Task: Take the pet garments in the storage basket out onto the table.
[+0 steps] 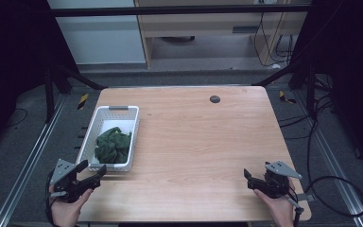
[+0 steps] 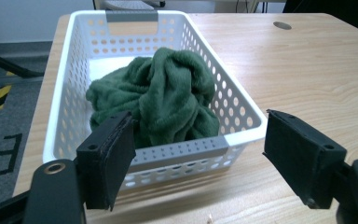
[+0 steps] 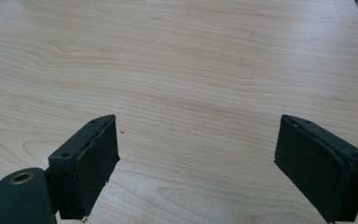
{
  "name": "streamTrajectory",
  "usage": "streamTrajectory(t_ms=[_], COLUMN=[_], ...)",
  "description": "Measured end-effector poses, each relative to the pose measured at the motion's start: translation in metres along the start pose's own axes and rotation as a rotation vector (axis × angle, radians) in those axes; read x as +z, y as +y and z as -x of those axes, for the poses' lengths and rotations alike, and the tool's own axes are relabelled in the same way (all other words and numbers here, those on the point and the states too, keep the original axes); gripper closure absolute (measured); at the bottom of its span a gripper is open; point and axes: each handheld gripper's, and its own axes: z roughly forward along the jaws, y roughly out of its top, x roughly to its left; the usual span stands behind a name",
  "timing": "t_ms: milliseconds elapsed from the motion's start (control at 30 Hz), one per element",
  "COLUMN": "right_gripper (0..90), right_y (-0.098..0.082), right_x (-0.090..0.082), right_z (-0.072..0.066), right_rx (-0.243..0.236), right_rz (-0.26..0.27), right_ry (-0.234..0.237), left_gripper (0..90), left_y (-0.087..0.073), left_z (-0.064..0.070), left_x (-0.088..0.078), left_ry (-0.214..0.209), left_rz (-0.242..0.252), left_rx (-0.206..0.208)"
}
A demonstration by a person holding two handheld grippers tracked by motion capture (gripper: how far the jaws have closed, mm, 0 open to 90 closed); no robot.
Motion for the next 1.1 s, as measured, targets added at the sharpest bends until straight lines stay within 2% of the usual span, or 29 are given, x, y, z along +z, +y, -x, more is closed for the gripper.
streamTrajectory(t_ms=[200, 467, 633, 1100], right_gripper=[13.4, 13.2, 13.0, 12.6], right_y=[0.0, 0.0, 0.0, 0.0], right_x=[0.001, 0.001, 0.002, 0.003], right_z=[-0.002, -0.002, -0.002, -0.003], right_rx=[-0.009, -0.011, -0.029, -0.034], right_rz=[-0.009, -0.011, -0.007, -0.007], right_ry=[0.001, -0.003, -0.003, 0.002], left_gripper=[23.3, 22.7, 22.4, 22.8], left_y=[0.01, 0.025, 0.035, 0.053], left_z=[-0.004, -0.009, -0.01, -0.009], left_x=[-0.002, 0.0, 0.002, 0.015], left_ry=[-0.008, 0.001, 0.005, 0.005], left_rz=[0.01, 0.021, 0.025, 0.014], left_rx=[-0.014, -0.022, -0.015, -0.004])
